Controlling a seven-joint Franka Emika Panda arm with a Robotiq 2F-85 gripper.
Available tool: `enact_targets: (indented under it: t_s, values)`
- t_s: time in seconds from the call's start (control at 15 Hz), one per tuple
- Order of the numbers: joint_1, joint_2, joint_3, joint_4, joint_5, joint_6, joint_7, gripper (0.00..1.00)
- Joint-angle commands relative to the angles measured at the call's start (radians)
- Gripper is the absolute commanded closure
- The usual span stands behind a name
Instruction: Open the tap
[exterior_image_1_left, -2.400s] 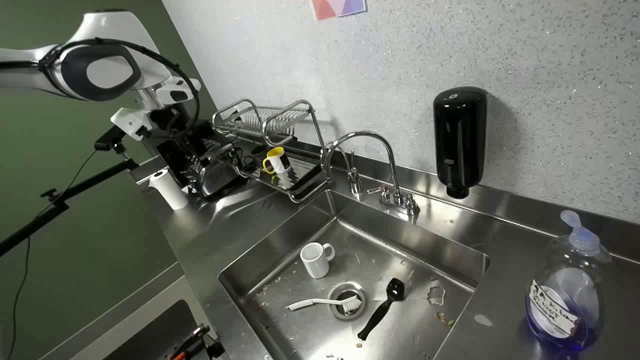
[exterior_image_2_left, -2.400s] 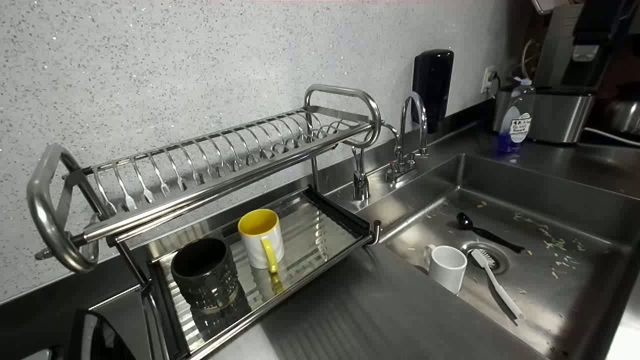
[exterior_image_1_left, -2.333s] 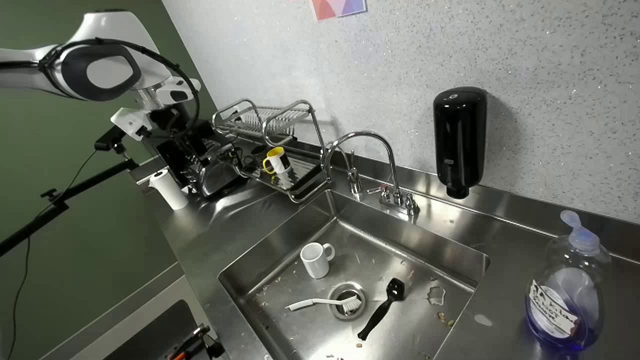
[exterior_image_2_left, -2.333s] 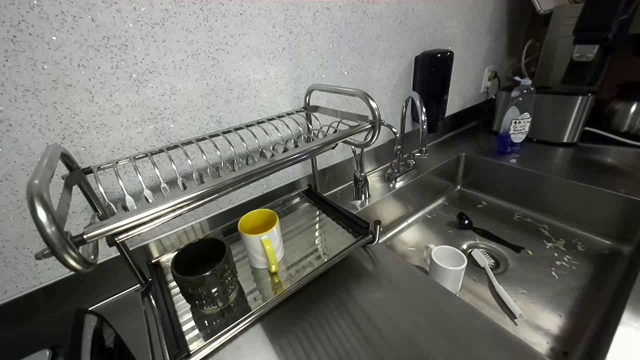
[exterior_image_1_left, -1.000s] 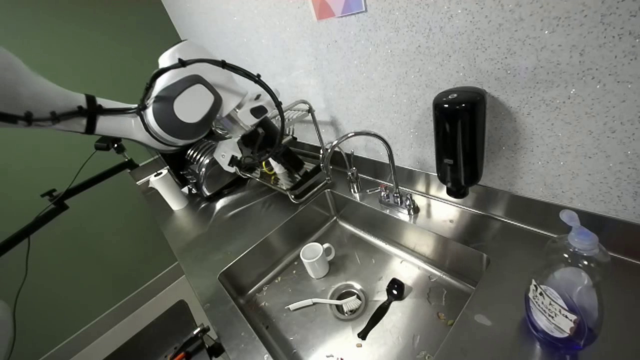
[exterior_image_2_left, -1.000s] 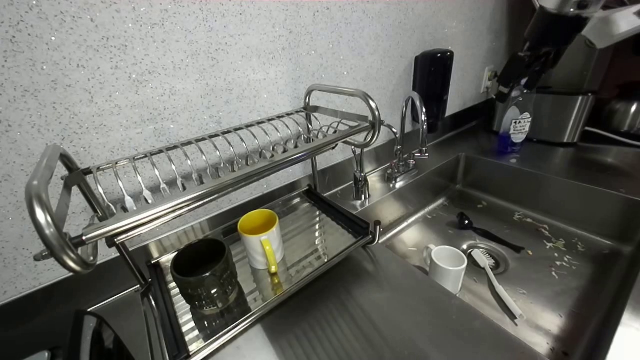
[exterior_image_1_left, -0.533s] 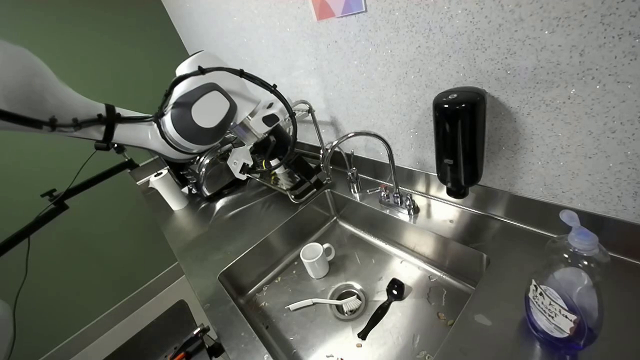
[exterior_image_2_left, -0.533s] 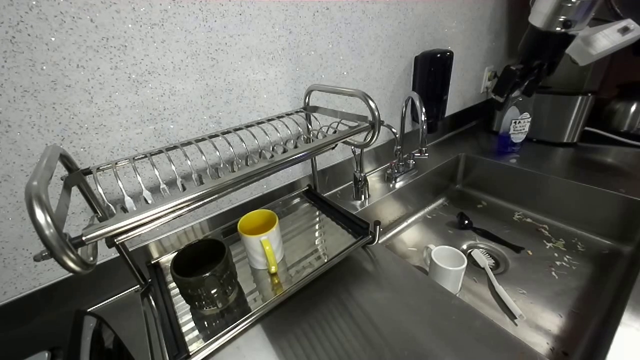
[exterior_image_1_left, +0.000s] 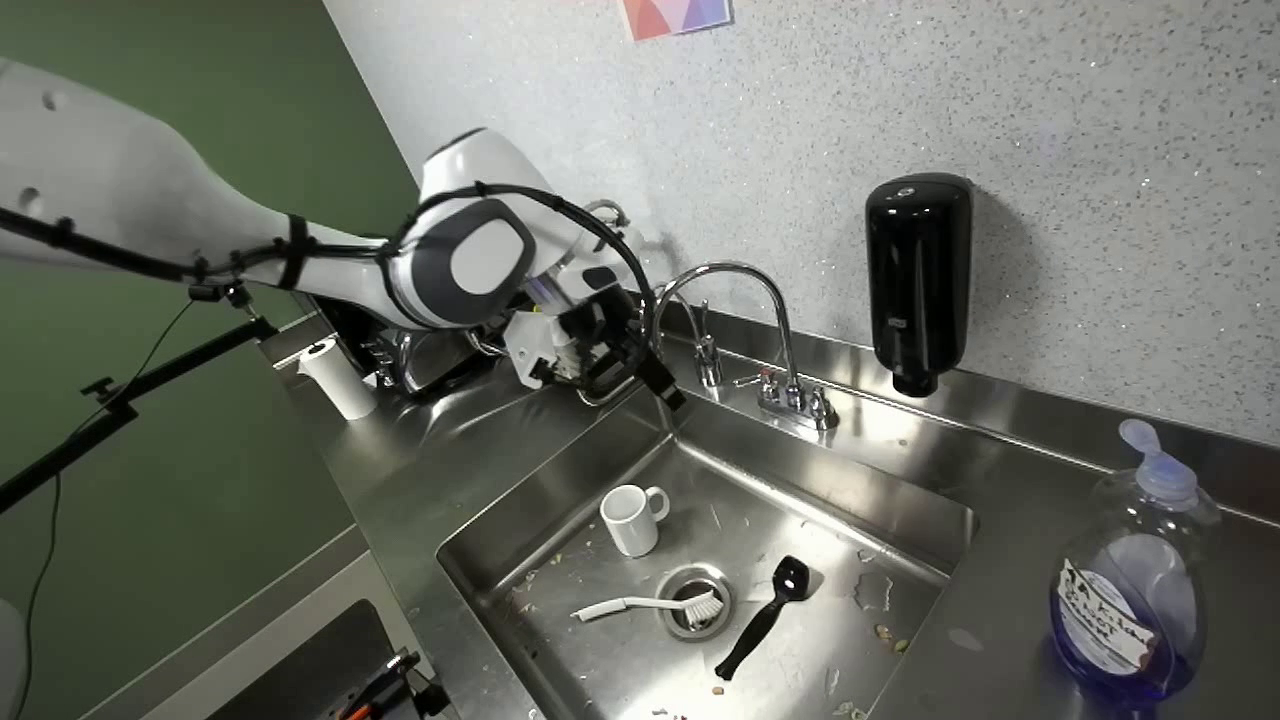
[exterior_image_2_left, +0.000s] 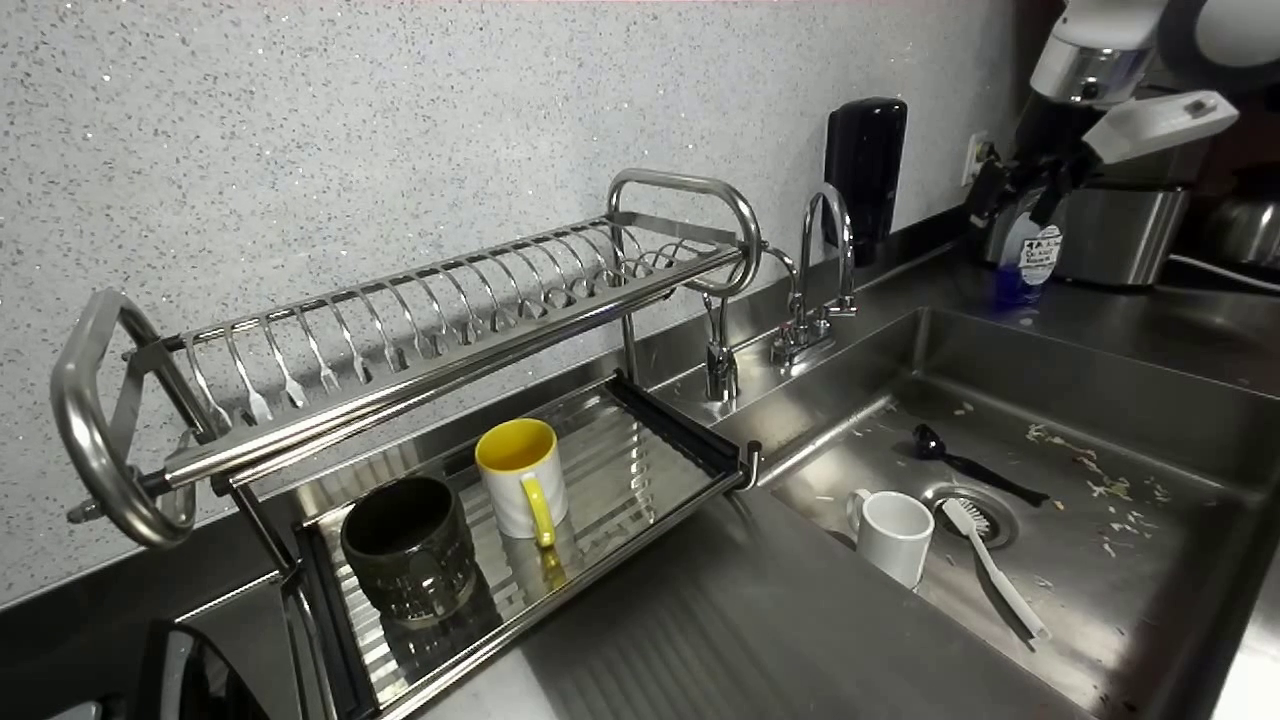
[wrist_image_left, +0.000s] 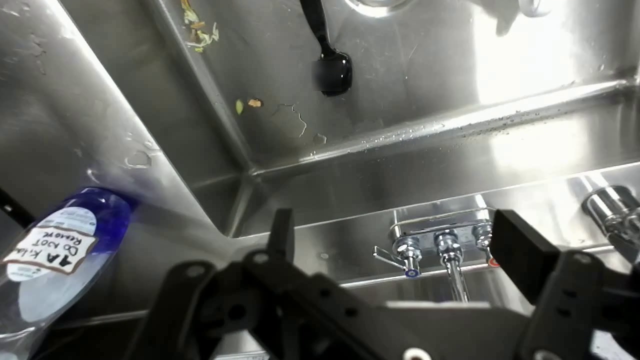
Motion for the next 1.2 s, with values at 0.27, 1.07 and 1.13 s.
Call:
enact_targets:
  t_s: [0.27, 1.07, 1.13]
  values:
    - [-0.004, 0.38, -0.056, 0.317, 0.177, 0.142, -0.136, 0.0]
    - [0.044, 0.525, -0.111, 0.46, 0.255, 0.112, -0.089, 0.0]
    - [0.038, 0.564, -0.108, 0.507, 0.274, 0.104, -0.086, 0.0]
